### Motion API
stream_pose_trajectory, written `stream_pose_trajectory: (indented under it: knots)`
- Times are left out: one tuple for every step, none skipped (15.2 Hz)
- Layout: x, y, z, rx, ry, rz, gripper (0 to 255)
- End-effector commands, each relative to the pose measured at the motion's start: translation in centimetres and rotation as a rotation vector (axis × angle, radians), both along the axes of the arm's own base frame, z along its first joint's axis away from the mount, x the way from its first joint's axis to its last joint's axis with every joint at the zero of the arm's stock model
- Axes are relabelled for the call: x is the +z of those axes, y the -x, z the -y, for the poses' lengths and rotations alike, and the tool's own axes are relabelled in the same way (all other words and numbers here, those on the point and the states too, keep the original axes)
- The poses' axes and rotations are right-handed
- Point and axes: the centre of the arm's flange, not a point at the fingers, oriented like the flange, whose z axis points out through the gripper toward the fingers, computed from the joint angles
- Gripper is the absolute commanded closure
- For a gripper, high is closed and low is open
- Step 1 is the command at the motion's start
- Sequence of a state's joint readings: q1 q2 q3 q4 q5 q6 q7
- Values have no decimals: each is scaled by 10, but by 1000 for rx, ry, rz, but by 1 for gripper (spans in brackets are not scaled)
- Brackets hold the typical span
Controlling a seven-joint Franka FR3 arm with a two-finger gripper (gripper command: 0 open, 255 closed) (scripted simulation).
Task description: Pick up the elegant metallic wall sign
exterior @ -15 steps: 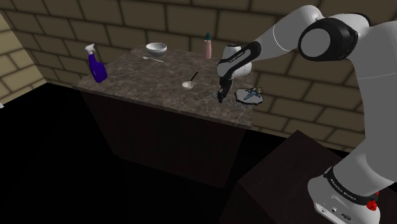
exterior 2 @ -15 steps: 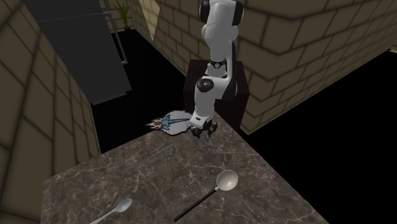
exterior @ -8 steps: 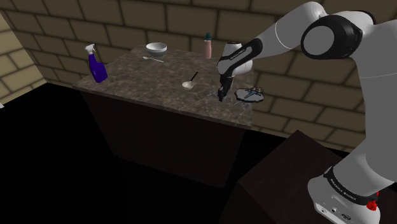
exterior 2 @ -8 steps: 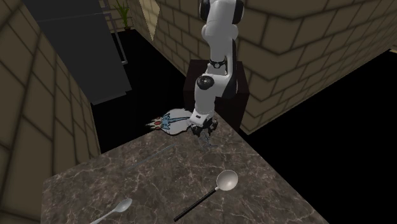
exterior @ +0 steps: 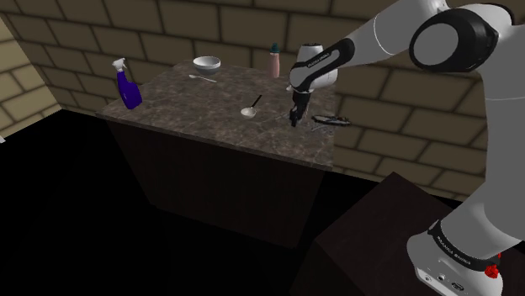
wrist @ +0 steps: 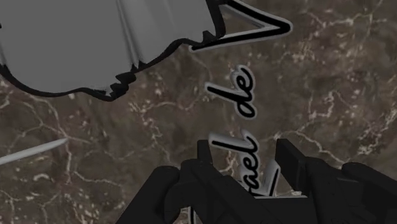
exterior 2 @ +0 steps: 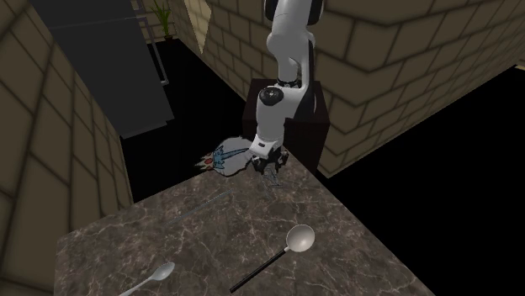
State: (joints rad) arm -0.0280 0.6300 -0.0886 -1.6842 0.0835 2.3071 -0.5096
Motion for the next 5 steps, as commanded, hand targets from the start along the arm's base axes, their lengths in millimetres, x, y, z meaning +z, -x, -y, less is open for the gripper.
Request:
stream_pose_trajectory:
  knots:
    - [11,0,-1,0,0,0,255]
    - [16,0,-1,0,0,0,255]
    - [21,0,-1,0,0,0,255]
    - [22,0,-1,0,0,0,255]
    - [22,0,-1,0,0,0,255]
